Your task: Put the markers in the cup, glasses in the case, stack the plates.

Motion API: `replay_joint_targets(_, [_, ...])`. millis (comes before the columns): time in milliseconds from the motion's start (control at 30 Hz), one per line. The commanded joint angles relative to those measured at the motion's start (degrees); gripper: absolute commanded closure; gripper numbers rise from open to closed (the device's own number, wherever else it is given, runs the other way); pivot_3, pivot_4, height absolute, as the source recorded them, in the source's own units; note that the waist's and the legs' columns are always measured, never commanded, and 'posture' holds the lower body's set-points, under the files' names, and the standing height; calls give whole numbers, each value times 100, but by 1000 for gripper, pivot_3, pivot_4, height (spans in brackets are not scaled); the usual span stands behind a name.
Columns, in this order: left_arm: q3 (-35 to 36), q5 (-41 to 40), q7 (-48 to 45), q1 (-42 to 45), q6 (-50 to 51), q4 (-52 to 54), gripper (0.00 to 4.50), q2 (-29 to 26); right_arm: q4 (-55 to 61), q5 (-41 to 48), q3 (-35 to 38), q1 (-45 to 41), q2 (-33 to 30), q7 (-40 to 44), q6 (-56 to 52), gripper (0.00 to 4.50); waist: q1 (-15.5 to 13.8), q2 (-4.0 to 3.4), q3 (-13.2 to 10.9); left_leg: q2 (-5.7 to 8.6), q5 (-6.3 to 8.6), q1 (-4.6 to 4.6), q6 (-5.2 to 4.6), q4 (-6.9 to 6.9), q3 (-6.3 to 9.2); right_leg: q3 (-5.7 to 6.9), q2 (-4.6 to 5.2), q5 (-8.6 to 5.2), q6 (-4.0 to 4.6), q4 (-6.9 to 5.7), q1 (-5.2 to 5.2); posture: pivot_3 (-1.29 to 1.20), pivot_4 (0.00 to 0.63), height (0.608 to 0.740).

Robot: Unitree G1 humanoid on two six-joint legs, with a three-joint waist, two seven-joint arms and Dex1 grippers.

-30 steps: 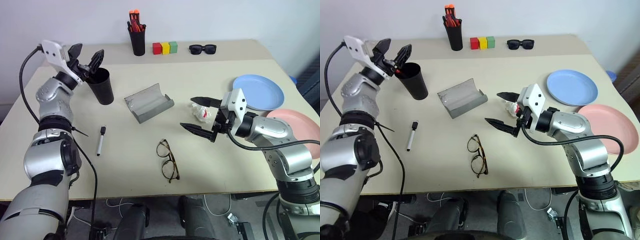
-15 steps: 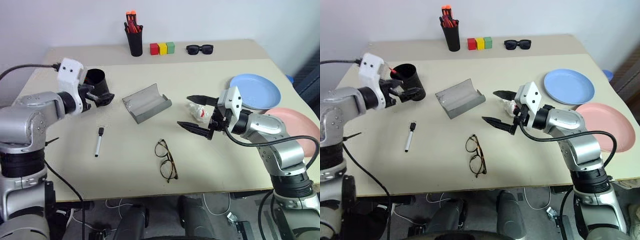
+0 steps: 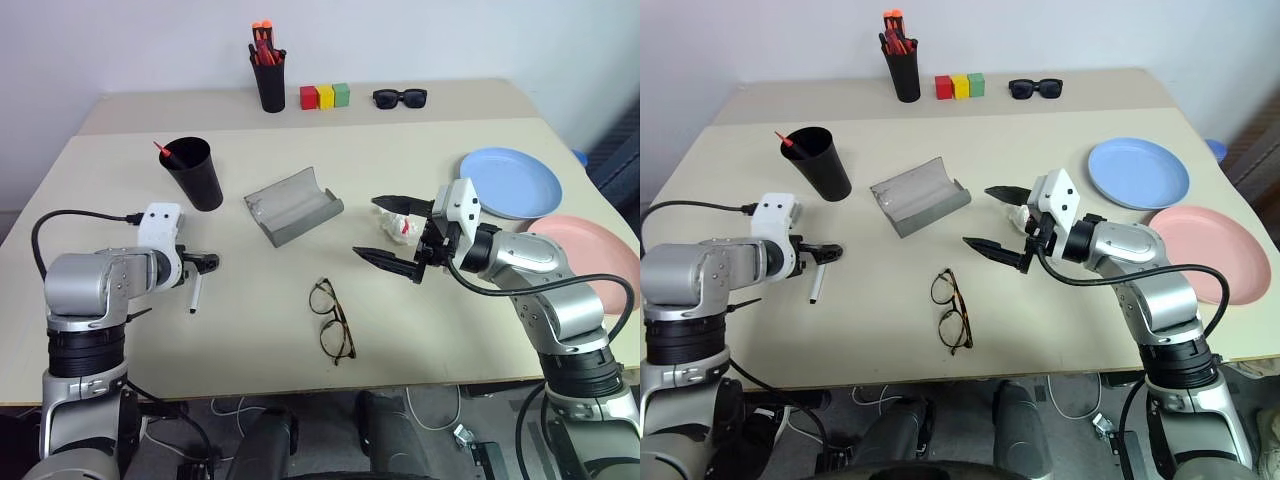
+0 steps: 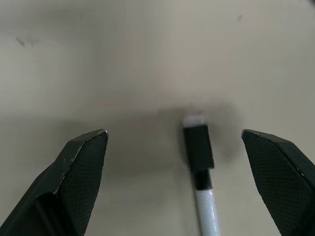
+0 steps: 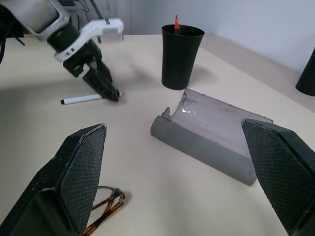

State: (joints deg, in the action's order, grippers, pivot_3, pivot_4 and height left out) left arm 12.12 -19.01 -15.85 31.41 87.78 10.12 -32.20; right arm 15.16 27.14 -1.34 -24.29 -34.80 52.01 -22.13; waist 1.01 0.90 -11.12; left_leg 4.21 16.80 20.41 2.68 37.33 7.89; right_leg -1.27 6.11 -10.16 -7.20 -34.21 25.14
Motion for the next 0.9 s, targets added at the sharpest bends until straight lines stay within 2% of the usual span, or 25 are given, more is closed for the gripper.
replay_joint_targets(33, [-96,-90,-97,2,277,82,1374,-64,187,6,156,-12,-30,-39,84,0,-4,0,0,0,0,0,0,0,-1,-1,0,0,0,0,0,0,150,740])
replay_joint_targets(233, [-57,10,-23,148,5,-93,4456,9,233,-5,141,50,-36,-79,83,0,-35,-1,1,0,-1,-1,2,0,-1,-1,0,0,1,-1,-1,0,150,740])
replay_joint_targets(333, [-104,64,0,240,-362,-122,4456,9,247,0,137,47,-33,-92,80,0,-37,-1,1,0,-3,-1,6,1,0,-1,0,1,1,0,-2,0,150,740])
replay_joint_targets(367, [-122,67,-77,297,-787,-147,4456,18,222,-12,131,29,-29,-99,85,0,-36,-1,1,0,-4,-1,6,2,0,-1,1,1,1,0,-2,0,150,740])
replay_joint_targets(567, [-137,60,-1128,945,-4636,-719,4456,387,153,-43,102,-31,-13,-95,111,0,-61,3,0,-1,-8,8,15,4,-3,2,4,8,10,12,-1,0,150,740])
replay_joint_targets(700, [-33,309,-1337,1711,-6894,-1919,4456,538,76,-77,78,-111,36,-88,137,0,-23,2,1,-2,-8,1,15,-3,-14,1,6,9,11,16,0,0,150,740])
replay_joint_targets(767, [100,258,-1458,2051,-7630,-2566,4456,581,60,-96,65,-140,57,-85,139,0,-27,2,1,-4,-8,1,14,-3,-15,1,4,9,11,14,1,0,150,740])
replay_joint_targets(900, [146,625,-1481,2745,-9655,-4453,4456,405,45,-100,70,-170,69,-79,131,0,-33,3,1,-4,-8,4,13,0,-17,0,2,11,12,19,2,0,150,740])
